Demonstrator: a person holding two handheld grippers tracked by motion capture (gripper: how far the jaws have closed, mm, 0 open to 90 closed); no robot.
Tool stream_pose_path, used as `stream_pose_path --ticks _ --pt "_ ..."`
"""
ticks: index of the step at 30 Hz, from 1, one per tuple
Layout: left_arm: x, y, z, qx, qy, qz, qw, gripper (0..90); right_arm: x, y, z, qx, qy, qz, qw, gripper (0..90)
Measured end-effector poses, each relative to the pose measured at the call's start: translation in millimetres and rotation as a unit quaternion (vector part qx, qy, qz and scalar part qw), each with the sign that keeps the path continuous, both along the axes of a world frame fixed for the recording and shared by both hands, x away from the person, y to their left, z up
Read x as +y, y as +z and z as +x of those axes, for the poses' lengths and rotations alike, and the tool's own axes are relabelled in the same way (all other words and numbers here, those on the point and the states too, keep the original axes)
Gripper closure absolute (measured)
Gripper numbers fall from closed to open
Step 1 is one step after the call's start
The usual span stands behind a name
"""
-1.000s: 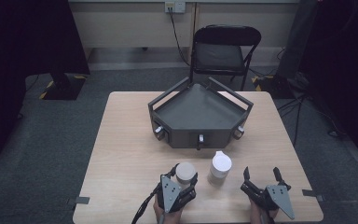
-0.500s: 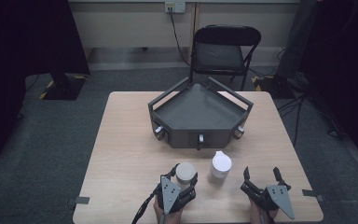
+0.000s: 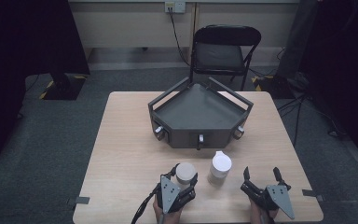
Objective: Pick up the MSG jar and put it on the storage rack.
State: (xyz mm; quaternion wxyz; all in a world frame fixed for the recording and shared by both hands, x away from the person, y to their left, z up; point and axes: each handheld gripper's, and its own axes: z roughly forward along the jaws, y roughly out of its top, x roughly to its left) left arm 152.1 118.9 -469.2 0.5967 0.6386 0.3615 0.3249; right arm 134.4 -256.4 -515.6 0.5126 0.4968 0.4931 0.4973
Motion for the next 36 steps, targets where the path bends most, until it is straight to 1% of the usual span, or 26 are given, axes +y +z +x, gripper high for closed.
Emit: stream_pose_path --ticks 2,5,8,13,16,19,26,30,33,36 --pt "2.2 0.3 0.8 -0.001 -0.006 -0.005 1.0 34.3 0.0 0.0 0.0 0.0 0.0 0.0 1.0 1.2" --pt "2.6 3.0 0.5 -0.004 -0.006 -0.002 1.0 34.3 0.0 0.0 0.0 0.0 0.0 0.0 1.0 1.2" --pt "6.3 5.5 1.9 -0.005 -0.012 -0.005 0.9999 34.3 0.0 0.0 0.0 0.0 0.0 0.0 1.0 1.2" --pt "13.4 4.7 5.0 -0.007 -0.02 -0.008 0.9997 34.3 0.0 0.0 0.0 0.0 0.0 0.0 1.0 1.2" --pt "17.3 5.2 7.5 -0.012 -0.029 -0.005 0.9995 34.3 0.0 0.0 0.0 0.0 0.0 0.0 1.0 1.2" --pt "21.2 8.8 12.0 -0.014 -0.041 -0.004 0.999 34.3 0.0 0.0 0.0 0.0 0.0 0.0 1.0 1.2" --pt "24.1 19.8 18.5 -0.022 -0.056 0.007 0.9982 34.3 0.1 0.0 0.0 0.0 0.0 0.0 1.0 1.2" --pt "29.1 24.6 23.9 -0.021 -0.071 -0.001 0.9972 34.4 0.1 0.0 0.0 0.0 0.0 0.0 1.0 1.2" --pt "32.4 28.7 27.6 -0.025 -0.08 0.003 0.9965 34.4 0.0 0.0 0.0 0.0 0.0 0.0 1.0 1.2" --pt "35.7 32.6 33.1 -0.022 -0.086 -0.001 0.996 34.4 0.1 0.0 0.0 0.0 0.0 0.0 1.0 1.2"
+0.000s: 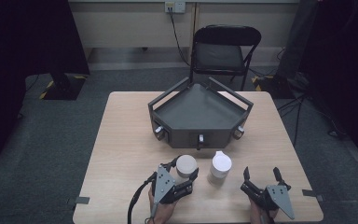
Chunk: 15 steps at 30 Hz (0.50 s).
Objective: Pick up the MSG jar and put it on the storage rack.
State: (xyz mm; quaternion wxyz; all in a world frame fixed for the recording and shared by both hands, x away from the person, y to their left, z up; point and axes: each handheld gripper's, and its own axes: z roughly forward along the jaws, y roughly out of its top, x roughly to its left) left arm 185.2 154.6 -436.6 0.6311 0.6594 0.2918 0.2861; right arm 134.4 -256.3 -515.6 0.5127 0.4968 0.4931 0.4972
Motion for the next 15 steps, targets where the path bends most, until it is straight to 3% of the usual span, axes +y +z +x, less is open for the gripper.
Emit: stream_pose_path --ticks 15 --pt "22.0 35.1 32.7 -0.004 -0.018 -0.02 0.9996 34.3 0.3 0.0 0.0 0.0 -0.001 0.0 1.0 1.2"
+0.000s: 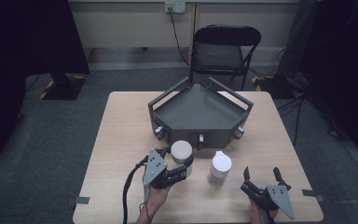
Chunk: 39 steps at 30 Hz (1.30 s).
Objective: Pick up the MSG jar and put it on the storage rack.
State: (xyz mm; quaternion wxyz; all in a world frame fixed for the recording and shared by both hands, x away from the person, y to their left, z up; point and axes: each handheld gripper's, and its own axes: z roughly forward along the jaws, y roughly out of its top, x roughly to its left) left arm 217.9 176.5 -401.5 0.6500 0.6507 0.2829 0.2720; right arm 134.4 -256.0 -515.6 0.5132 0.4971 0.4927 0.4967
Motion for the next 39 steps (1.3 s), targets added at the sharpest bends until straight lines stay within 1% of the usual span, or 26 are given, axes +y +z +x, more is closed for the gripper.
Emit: stream_pose_path --ticks 2,4,8,9,11,13,16,19,23,28,31,34,39 --pt "-0.6 6.6 4.0 -0.005 0.003 0.007 1.0 34.3 0.0 0.0 0.0 0.0 0.0 0.0 1.0 1.2" --pt "-0.9 12.4 8.2 -0.006 0.004 0.009 0.9999 34.3 0.3 0.0 0.0 0.0 -0.001 0.0 1.0 1.2" --pt "1.1 20.1 19.6 0.001 0.001 -0.005 1.0 34.3 0.4 0.0 0.0 0.0 -0.001 0.0 1.0 1.2" --pt "0.7 21.9 22.2 0.001 0.001 -0.006 1.0 34.3 0.4 0.0 0.0 0.0 -0.001 0.0 1.0 1.2" --pt "-2.2 27.9 25.6 -0.003 0.006 0.005 1.0 34.3 0.4 0.0 0.0 0.0 -0.001 0.0 1.0 1.2" --pt "-3.8 33.1 29.9 -0.003 0.008 0.009 0.9999 34.3 0.4 0.0 0.0 0.0 -0.001 0.0 1.0 1.2" --pt "-6.0 40.4 33.7 -0.005 0.013 0.012 0.9998 34.3 0.4 0.0 0.0 0.0 -0.001 0.0 1.0 1.2" --pt "-7.4 45.9 37.2 -0.004 0.018 0.006 0.9998 34.3 0.5 0.1 0.0 0.0 -0.002 0.0 1.0 1.2" --pt "-13.4 52.6 41.0 -0.005 0.038 0.008 0.9993 34.3 0.4 0.0 0.0 0.0 -0.001 0.0 1.0 1.2" --pt "-22.1 53.5 44.0 0.001 0.067 -0.002 0.9977 34.3 0.5 0.0 0.0 0.0 -0.001 0.0 1.0 1.2" --pt "-28.3 55.7 46.4 -0.001 0.084 -0.002 0.9965 34.4 0.4 0.0 -0.1 0.0 -0.001 0.0 1.0 1.2" --pt "-32.1 57.8 51.7 -0.004 0.094 -0.004 0.9955 34.4 0.4 0.0 0.0 0.0 -0.001 0.0 1.0 1.2" --pt "-41.0 62.9 64.7 -0.001 0.116 -0.013 0.9932 34.4 0.4 0.0 0.0 0.0 -0.001 0.0 1.0 1.2"
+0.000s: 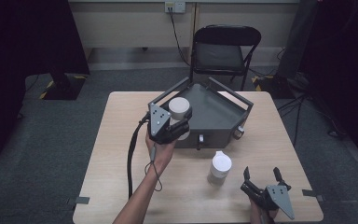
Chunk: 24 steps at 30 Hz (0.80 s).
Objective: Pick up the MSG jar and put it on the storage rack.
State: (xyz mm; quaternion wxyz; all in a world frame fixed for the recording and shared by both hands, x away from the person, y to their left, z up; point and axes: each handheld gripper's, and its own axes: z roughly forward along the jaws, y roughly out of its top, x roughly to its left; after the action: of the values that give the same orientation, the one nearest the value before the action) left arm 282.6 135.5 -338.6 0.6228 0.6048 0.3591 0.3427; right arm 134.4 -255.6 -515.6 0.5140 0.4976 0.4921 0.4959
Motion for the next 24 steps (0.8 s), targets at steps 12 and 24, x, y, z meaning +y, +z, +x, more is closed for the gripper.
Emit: stream_pose_path --ticks 12,24 --pt "-36.5 2.9 27.7 0.005 0.062 0.024 0.9978 34.3 -0.1 -0.1 0.0 0.0 0.0 0.0 1.0 1.2" --pt "-45.2 -8.6 43.0 0.016 0.075 0.032 0.9965 34.3 -0.5 0.0 0.0 0.0 0.001 0.0 1.0 1.2"
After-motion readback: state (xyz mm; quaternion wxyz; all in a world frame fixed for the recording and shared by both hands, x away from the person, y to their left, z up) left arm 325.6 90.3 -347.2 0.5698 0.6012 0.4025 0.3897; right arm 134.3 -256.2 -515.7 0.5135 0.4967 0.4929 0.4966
